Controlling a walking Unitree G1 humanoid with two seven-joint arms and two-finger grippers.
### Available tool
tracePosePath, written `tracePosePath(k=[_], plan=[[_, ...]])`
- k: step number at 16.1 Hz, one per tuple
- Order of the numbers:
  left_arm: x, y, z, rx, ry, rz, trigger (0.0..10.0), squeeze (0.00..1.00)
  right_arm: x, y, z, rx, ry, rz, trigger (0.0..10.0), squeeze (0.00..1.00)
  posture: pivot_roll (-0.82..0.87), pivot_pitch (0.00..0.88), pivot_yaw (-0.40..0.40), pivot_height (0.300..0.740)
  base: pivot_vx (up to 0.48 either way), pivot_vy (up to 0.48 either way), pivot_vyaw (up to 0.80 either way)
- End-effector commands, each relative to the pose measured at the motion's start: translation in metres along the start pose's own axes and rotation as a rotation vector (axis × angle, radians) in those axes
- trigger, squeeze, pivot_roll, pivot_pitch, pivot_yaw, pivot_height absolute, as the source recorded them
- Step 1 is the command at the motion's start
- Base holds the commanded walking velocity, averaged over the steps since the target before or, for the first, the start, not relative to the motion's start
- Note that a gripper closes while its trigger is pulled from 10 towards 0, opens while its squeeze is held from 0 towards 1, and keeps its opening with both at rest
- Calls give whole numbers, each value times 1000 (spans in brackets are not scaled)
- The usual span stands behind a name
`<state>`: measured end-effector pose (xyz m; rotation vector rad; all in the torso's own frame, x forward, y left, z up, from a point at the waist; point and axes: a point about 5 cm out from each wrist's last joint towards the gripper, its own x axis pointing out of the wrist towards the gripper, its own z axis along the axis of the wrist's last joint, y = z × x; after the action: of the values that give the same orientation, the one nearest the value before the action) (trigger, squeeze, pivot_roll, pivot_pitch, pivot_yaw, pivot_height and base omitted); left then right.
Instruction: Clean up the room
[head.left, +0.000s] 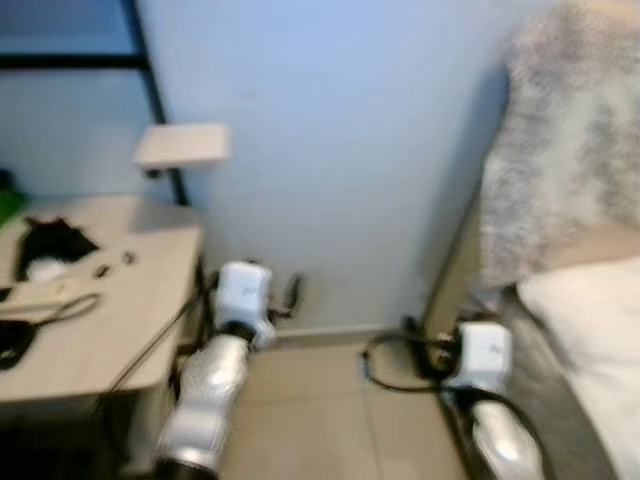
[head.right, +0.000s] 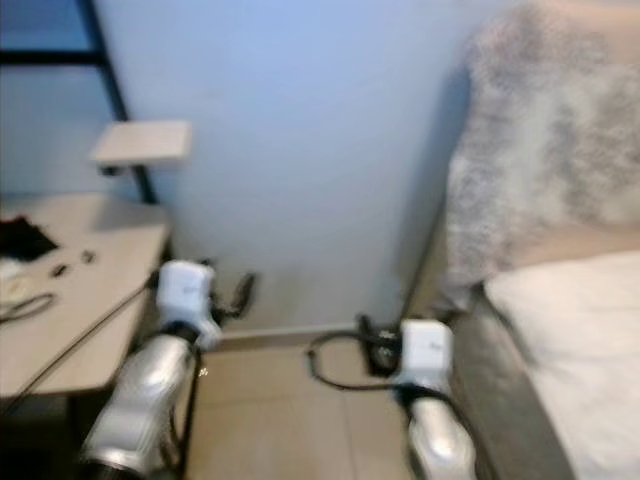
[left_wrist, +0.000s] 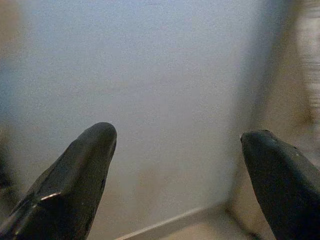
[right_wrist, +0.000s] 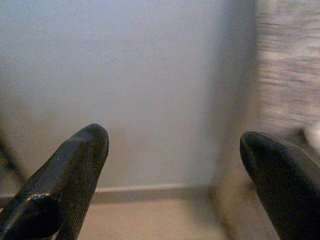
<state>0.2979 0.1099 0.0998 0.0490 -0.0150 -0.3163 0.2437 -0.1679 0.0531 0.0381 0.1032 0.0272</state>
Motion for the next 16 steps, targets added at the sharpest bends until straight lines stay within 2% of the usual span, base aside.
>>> tracePosePath(k=[1, 5, 10, 13, 16], plan=[[0, 10, -2, 42, 10, 14, 10000, 0, 3, 4, 2, -6, -6, 9, 10000, 0, 65, 0, -31, 740, 0, 0, -544], [8, 13, 0, 35, 5, 17, 10000, 0, 3, 4, 2, -16, -2, 1, 10000, 0, 64, 0, -33, 740, 0, 0, -555], [11, 15, -2, 35, 4, -10, 10000, 0, 3, -3, 0, -15, 10, -51, 10000, 0, 69, 0, -36, 740, 0, 0, -592], [12, 8, -1, 42, -16, -66, 10000, 0, 4, -2, 0, -35, 5, -39, 10000, 0, 68, 0, -41, 740, 0, -406, -606], [13, 7, -2, 1, -22, -66, 10000, 0, 5, -3, -1, -49, 5, -41, 10000, 0, 65, 0, -42, 740, 0, -433, -613]])
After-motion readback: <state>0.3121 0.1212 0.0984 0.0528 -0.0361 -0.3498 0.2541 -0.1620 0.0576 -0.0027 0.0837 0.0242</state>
